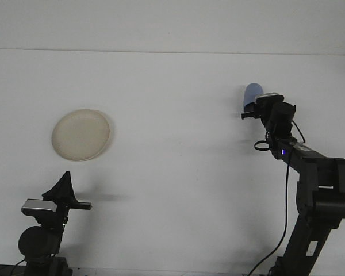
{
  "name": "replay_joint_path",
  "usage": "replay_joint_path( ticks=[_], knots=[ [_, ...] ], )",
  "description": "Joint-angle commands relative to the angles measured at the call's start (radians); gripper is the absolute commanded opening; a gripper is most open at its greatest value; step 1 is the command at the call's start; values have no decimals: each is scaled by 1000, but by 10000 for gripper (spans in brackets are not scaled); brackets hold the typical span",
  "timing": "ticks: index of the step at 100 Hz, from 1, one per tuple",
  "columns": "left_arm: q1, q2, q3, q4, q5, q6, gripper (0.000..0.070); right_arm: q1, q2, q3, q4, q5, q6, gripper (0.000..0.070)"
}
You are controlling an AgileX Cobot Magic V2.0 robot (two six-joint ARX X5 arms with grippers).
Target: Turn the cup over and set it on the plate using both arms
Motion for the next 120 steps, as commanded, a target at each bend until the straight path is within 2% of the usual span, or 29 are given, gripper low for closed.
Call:
replay_joint_path(
  ticks=[1,11,29,44,54,65,75,88,105,120],
  knots=[
    [-2,-1,-20,10,0,-7,15,-2,-80,21,-18,-24,69,0],
    [-2,-2,-20,10,0,-7,15,-2,-189,21,-108,-78,140,0],
    [-2,-1,-20,10,0,-7,15,1,-402,21,-341,-222,262,0],
    [-2,-2,-20,10,0,-7,15,22,-538,21,-562,-326,267,0],
    [-2,-1,-20,10,0,-7,15,47,-608,31,-753,-428,263,0],
    [-2,-2,-20,10,0,-7,15,104,-634,69,-984,-489,204,0],
    [-2,-2,-20,10,0,-7,15,187,-627,138,-1221,-474,113,0],
    [-2,-2,-20,10,0,-11,15,328,-596,227,-1432,-385,42,0],
    [-2,-1,-20,10,0,-26,15,533,-517,340,-1650,-251,-4,0],
    [-2,-2,-20,10,0,-55,15,677,-414,413,-1794,-160,-8,0]
  ],
)
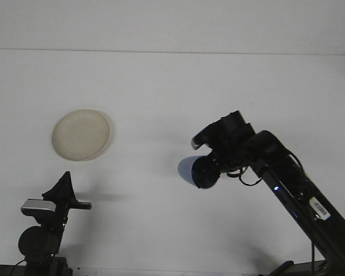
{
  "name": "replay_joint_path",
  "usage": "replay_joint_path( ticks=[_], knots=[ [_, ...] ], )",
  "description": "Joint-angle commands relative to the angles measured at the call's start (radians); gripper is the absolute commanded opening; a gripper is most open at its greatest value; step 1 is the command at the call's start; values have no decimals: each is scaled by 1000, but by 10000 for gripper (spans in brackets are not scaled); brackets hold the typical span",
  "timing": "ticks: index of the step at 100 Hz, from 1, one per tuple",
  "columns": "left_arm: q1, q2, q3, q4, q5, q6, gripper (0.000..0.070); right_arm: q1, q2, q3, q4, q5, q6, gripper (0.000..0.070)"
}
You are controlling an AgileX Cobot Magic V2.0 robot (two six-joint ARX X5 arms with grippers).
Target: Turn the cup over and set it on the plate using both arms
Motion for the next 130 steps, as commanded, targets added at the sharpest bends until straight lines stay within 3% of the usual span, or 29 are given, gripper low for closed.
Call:
replay_joint_path(
  ticks=[1,23,39,74,79,90,93,110,119,130],
  knots=[
    [-2,-1,-19,10,0,-31,15,56,60,39,-47,32,-21,0],
    [-2,-1,-20,10,0,-57,15,185,198,50,-123,53,-20,0],
    [-2,-2,-19,10,0,-57,15,249,278,50,-142,150,-20,0],
    [-2,-2,-19,10,0,-57,15,272,362,50,-133,149,-21,1],
    [-2,-1,-19,10,0,-57,15,272,362,50,-135,151,-21,41],
    [-2,-1,-19,10,0,-57,15,273,362,52,-134,148,-21,282],
    [-2,-2,-19,10,0,-57,15,273,362,56,-137,145,-21,316],
    [-2,-2,-19,11,0,-71,15,269,348,133,-144,142,-21,338],
    [-2,-1,-19,12,0,-133,15,266,326,208,-144,142,-21,347],
    [-2,-2,-13,17,0,-274,13,251,280,306,-144,144,-31,347]
  ],
)
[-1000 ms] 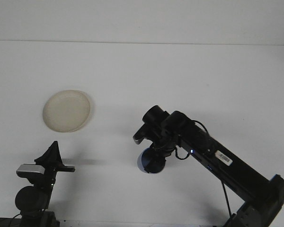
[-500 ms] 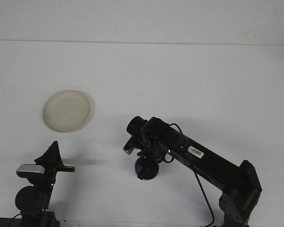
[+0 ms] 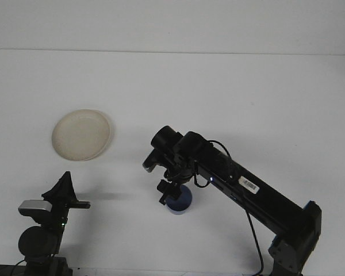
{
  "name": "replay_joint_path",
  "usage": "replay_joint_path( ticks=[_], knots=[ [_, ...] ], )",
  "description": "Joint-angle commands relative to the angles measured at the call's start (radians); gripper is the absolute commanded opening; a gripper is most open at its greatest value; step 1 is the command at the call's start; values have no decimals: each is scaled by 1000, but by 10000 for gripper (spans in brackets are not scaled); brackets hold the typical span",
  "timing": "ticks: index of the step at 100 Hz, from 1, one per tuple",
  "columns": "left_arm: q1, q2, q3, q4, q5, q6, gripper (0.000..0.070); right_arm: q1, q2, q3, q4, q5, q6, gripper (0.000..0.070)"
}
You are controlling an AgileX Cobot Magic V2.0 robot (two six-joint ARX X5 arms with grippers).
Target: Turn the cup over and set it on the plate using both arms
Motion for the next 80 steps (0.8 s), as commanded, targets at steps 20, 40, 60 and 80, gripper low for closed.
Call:
replay_joint_path(
  ticks=[20,40,60,80],
  knots=[
    [-2,-1,22,11,66,-373,12,-79,-178,170,42,-1,-18,346],
    [-2,57,137,-104,227,-436,15,-231,-367,100,206,-34,-18,345],
    [-2,274,340,-209,335,-341,15,-372,-624,-225,452,-34,-2,345],
    [-16,624,635,-354,464,-151,15,-486,-895,-635,740,-27,41,345]
  ],
)
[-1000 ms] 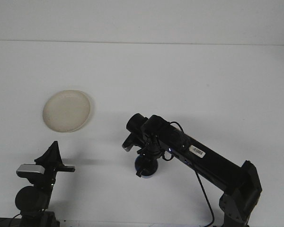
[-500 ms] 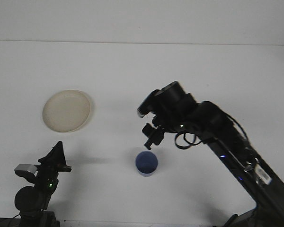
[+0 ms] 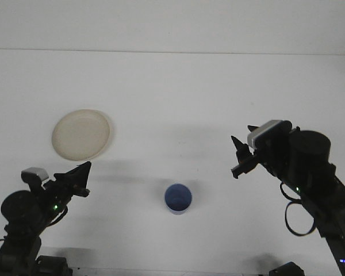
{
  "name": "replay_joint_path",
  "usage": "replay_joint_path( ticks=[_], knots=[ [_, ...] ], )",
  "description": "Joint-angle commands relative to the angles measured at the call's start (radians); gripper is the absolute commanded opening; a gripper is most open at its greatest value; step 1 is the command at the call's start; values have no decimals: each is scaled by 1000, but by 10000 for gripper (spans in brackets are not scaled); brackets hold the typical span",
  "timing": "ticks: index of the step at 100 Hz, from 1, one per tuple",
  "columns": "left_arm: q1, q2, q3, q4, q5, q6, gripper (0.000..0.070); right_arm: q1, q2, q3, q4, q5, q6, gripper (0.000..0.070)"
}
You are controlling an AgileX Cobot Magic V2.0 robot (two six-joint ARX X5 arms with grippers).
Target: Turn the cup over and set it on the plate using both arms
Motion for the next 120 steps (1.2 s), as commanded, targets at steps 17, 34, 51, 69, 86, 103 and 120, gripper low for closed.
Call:
replay_joint_path(
  ticks=[17,34,51,69,86,103,120],
  knots=[
    [-87,378,315,-178,103,282,119,-89,-221,-360,202,0,66,345],
    [-195,578,489,-364,102,393,479,-122,-329,-511,219,0,82,345],
    [-307,750,635,-565,101,485,479,-142,-379,-592,219,0,83,345],
    [-425,898,743,-689,76,530,479,-145,-378,-607,220,-1,82,345],
    [-531,987,785,-700,6,531,479,-145,-378,-607,228,-1,80,345],
    [-612,1049,801,-666,-7,529,479,-145,-378,-607,227,-1,79,345],
    [-669,1092,801,-628,-100,527,509,-145,-378,-607,227,-1,79,345]
  ],
)
